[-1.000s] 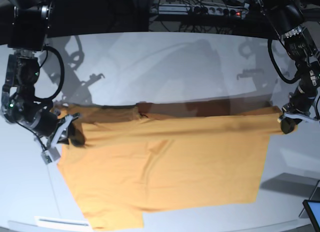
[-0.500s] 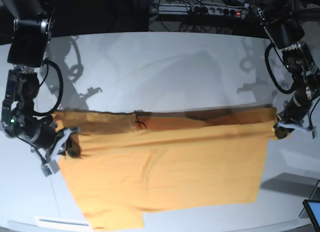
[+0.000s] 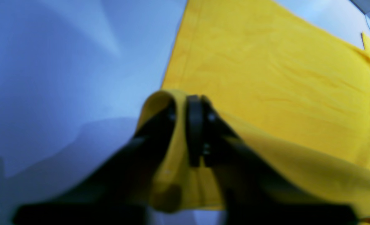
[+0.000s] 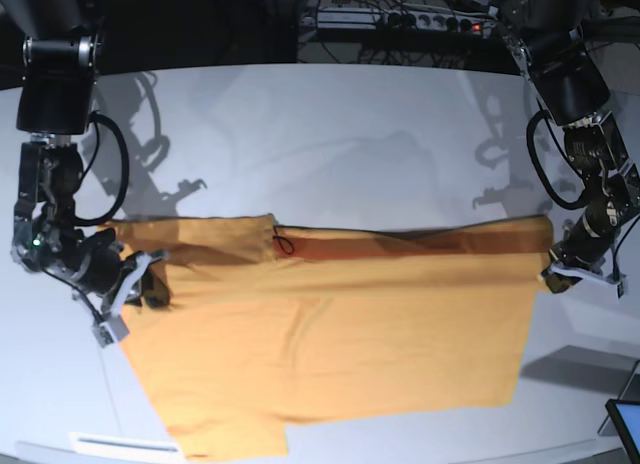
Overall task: Fold the T-shirt properly
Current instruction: 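Pull both held shoulders toward the hem, folding the collar edge over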
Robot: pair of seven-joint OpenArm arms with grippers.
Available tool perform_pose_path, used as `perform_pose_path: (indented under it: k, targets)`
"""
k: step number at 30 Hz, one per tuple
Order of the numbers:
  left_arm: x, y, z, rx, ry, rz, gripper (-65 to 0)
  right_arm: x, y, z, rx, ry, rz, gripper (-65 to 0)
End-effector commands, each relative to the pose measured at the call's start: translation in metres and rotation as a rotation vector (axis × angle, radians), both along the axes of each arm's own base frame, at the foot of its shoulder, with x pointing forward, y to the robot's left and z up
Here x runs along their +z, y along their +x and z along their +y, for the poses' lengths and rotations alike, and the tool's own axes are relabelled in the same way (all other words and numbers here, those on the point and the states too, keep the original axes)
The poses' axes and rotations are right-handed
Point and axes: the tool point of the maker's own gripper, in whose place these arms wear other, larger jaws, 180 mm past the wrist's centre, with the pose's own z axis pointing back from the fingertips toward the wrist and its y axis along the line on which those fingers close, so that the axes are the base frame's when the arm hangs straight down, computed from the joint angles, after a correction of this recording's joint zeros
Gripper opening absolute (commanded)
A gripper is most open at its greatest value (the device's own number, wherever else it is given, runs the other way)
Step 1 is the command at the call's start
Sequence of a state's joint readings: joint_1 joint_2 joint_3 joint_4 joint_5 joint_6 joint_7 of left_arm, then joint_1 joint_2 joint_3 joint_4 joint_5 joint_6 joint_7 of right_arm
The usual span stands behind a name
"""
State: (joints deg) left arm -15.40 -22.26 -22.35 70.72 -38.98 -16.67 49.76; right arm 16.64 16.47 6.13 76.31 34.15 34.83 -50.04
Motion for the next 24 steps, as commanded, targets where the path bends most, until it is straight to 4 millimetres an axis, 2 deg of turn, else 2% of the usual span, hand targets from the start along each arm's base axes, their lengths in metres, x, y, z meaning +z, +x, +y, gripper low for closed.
perform_pose_path:
  k: [1, 5, 7, 12, 15, 17, 20, 22, 24]
  targets:
    - [0.026, 0.011, 0.011, 0.013, 0.024, -0.071, -48.7, 0.023, 0.014, -0.007, -0.016, 0.009, -0.068, -55.4]
    - [0.025, 0.009, 0.015, 0.018, 0.029, -0.065, -28.9, 0.025, 0.014, -0.006, -0.014, 0.007, -0.075, -41.5]
    - [0.027, 0.008, 0.019, 0.019, 0.039, -0.065, -21.5, 0.025, 0.014, -0.006, -0.012, 0.007, -0.076, -34.2]
    - [0.035, 0.009, 0.018, -0.011, 0.058, -0.088, -8.6, 0.026, 0.014, -0.006, -0.010, 0.006, -0.079, -15.2]
    - [0.041, 0.010, 0.015, -0.069, 0.084, -0.105, -1.7, 0.036, 0.019, -0.006, -0.020, 0.027, -0.131, -4.8]
    - [0.041, 0.010, 0.014, -0.076, 0.087, -0.106, 0.0, 0.042, 0.022, -0.010, -0.033, 0.036, -0.167, -3.2]
    - [0.044, 0.010, 0.013, -0.080, 0.097, -0.112, 0.0, 0.050, 0.026, -0.015, -0.044, 0.042, -0.204, -4.4]
    - [0.052, 0.010, 0.010, -0.090, 0.119, -0.130, 0.0, 0.058, 0.025, -0.017, -0.040, 0.027, -0.228, -9.6]
    - [0.052, 0.002, 0.006, -0.105, 0.145, -0.128, -1.0, 0.057, 0.018, -0.014, -0.021, 0.010, -0.230, -19.4]
